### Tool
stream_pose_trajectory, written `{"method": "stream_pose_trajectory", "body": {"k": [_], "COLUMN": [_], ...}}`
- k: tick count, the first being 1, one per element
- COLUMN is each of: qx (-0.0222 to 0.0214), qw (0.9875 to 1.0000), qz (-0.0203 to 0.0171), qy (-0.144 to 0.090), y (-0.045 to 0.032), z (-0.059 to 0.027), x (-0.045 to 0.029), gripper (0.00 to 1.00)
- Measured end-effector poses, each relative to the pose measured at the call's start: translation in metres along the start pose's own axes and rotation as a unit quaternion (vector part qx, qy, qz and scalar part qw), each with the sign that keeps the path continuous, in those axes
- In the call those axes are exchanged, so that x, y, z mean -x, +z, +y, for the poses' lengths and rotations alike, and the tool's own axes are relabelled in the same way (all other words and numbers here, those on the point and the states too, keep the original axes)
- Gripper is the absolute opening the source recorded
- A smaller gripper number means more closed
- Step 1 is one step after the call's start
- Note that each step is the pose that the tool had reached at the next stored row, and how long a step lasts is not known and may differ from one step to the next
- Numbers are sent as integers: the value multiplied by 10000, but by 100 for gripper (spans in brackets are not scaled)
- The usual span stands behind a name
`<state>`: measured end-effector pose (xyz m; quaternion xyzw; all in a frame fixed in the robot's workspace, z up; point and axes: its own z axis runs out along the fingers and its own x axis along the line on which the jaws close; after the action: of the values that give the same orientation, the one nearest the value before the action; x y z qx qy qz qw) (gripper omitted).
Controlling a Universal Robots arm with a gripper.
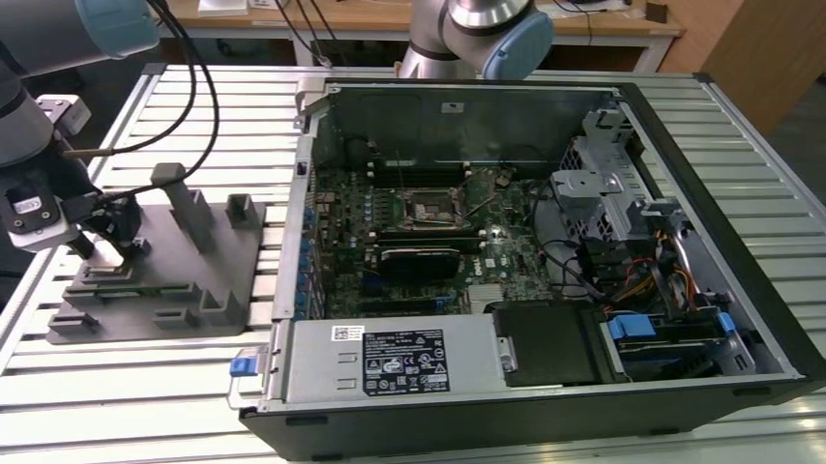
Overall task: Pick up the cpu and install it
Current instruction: 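Pick up the cpu and move it towards the insertion slot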
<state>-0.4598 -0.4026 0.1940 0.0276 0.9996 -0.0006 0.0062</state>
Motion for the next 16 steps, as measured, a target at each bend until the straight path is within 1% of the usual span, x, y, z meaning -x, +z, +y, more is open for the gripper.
{"method": "stream_pose_trajectory", "body": {"k": [8, 9, 16], "qx": [0, -1, 0], "qw": [10000, 10000, 10000], "qz": [0, 1, 0], "qy": [1, 0, 0], "y": [-20, -35, -76], "z": [3, 4, 6], "x": [0, 0, 0], "gripper": [54, 54, 54]}}
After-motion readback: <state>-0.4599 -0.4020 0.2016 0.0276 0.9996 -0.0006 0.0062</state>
